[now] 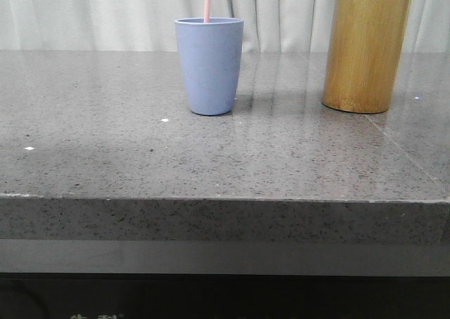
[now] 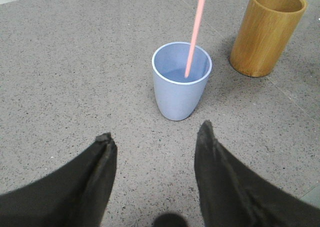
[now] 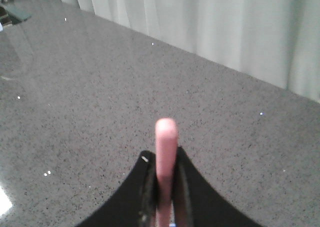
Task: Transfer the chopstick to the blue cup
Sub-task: 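Lift the pink chopstick and lower it into the blue cup, then open the right gripper, releasing the chopstick, and withdraw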
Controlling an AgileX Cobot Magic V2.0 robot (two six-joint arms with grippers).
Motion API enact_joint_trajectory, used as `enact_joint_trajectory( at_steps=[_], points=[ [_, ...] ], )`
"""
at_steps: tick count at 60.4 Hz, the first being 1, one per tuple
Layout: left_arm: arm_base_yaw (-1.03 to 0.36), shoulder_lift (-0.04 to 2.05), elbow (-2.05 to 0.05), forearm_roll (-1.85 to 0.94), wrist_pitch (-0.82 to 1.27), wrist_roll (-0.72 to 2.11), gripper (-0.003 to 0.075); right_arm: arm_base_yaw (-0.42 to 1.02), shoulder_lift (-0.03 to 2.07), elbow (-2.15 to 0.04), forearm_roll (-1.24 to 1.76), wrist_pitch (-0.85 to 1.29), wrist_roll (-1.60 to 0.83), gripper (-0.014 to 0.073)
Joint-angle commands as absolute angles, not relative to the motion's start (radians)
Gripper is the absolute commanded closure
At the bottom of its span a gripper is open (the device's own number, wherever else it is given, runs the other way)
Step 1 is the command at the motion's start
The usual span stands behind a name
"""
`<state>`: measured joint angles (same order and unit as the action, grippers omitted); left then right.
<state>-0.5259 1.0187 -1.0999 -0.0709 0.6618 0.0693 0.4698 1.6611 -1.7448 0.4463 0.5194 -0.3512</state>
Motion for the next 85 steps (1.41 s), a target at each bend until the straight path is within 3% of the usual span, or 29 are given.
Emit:
enact_joint_trajectory(
  at_steps=[1, 9, 23, 27, 47, 58, 67, 85],
  points=[
    [-0.534, 1.004, -1.126, -0.085, 0.583, 0.063, 0.0366, 0.472, 1.659, -1.779, 0.452, 0.442, -0.38, 0.065],
    [-0.534, 1.004, -1.126, -0.085, 0.583, 0.063, 0.0366, 0.472, 1.704, -1.779, 0.45, 0.444, -0.4, 0.0615],
    [-0.534, 1.004, -1.126, -0.085, 0.581, 0.063, 0.0366, 0.472, 1.721, -1.779, 0.45, 0.461, -0.4, 0.0259],
    [-0.534, 1.004, -1.126, -0.085, 0.581, 0.063, 0.0366, 0.472, 1.713, -1.779, 0.45, 0.472, -0.4, 0.0211],
    [-0.534, 1.004, -1.126, -0.085, 0.581, 0.063, 0.0366, 0.426, 1.56, -1.779, 0.308, 0.825, -0.392, 0.0211],
    [-0.534, 1.004, -1.126, -0.085, 0.582, 0.063, 0.0366, 0.349, 1.458, -1.749, 0.308, 1.01, -0.261, 0.0211],
    [-0.534, 1.004, -1.126, -0.085, 0.582, 0.063, 0.0366, 0.303, 1.335, -1.61, 0.308, 1.002, -0.249, 0.0211],
    [-0.534, 1.004, -1.126, -0.085, 0.582, 0.063, 0.0366, 0.3, 1.034, -1.269, 0.31, 0.779, -0.244, 0.0211]
  ],
)
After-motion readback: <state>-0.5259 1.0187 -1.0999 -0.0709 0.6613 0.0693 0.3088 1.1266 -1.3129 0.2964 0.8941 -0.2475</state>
